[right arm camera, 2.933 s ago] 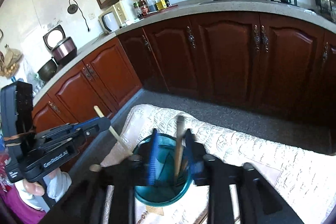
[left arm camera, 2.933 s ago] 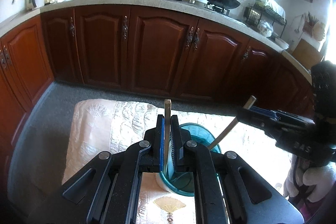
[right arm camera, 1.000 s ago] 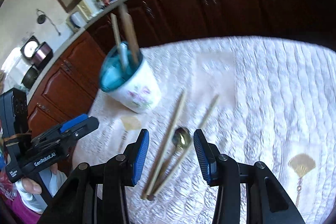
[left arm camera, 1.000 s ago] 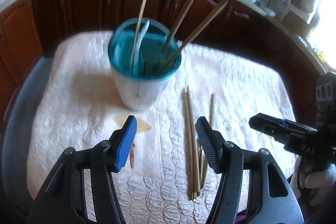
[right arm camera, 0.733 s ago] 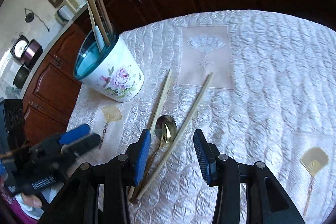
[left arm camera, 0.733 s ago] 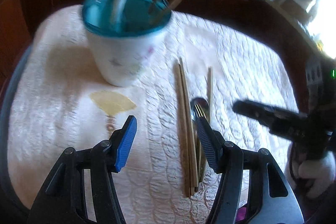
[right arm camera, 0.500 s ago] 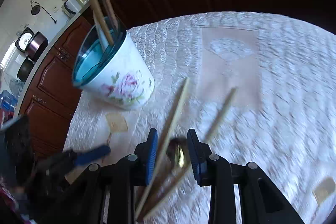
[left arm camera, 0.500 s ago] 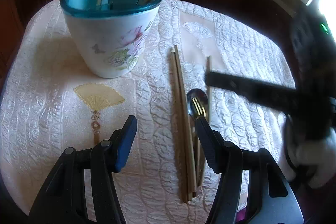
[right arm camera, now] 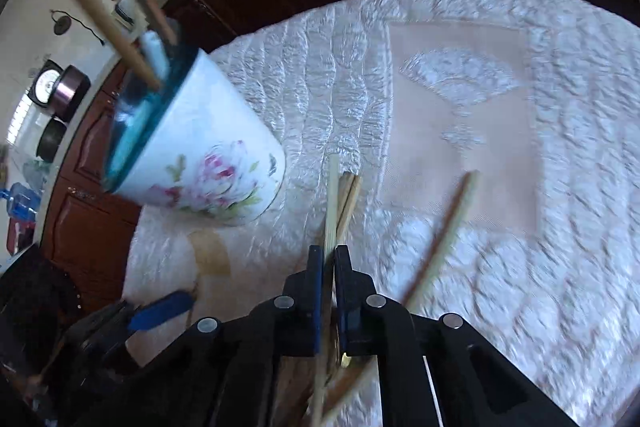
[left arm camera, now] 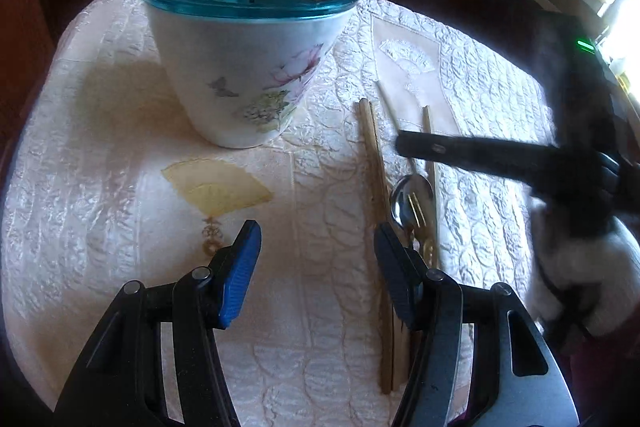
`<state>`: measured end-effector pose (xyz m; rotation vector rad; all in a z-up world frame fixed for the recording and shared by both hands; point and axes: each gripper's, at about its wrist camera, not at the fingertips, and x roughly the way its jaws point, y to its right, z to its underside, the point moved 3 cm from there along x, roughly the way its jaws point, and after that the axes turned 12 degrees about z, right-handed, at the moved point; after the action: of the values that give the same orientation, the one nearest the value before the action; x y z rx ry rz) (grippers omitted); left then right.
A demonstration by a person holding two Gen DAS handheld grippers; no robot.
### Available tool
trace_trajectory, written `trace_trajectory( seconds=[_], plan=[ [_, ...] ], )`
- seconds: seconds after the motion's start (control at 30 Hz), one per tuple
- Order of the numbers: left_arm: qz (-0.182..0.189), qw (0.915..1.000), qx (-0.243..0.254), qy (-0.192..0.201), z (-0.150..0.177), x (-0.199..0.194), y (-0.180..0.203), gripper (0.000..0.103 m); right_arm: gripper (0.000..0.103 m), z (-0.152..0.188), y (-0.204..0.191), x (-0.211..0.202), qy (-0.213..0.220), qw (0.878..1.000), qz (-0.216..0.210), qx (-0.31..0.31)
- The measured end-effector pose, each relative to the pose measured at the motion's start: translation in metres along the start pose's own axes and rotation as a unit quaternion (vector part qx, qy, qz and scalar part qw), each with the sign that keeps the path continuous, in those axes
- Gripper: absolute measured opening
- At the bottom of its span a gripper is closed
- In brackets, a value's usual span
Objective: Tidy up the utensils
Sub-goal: 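Grasp one wooden chopstick with left tool while right tool grasps another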
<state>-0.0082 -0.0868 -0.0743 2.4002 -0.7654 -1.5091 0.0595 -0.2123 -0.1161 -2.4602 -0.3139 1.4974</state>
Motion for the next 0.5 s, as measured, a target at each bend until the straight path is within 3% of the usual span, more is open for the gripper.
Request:
trace_trajectory(
  seconds=[0.13,0.27,0.37,0.5],
  plan=[
    [0.004,0.9999,0.007,-0.005,-0.005,0.012,0.008,0.058,0.005,0.02,0.025,-0.031,0.018,1.0,0.001,0.02],
    [0.006,0.9997,0.02,-0.016,-0.012,0.029,0.017,0.057,0.005,0.043,0.063,-0.047,0.02,0.998,0.038,0.05],
    [-0.01,0.9986,0.038,-0.034,-0.014,0.048,0.025,0.032,0.005,0.05,0.08,-0.048,0.014,0.996,0.05,0.069],
    [-0.026,0.9978,0.055,-0.025,-0.017,0.052,0.031,0.022,0.005,0.056,0.091,-0.05,0.014,0.996,0.047,0.076]
  ],
)
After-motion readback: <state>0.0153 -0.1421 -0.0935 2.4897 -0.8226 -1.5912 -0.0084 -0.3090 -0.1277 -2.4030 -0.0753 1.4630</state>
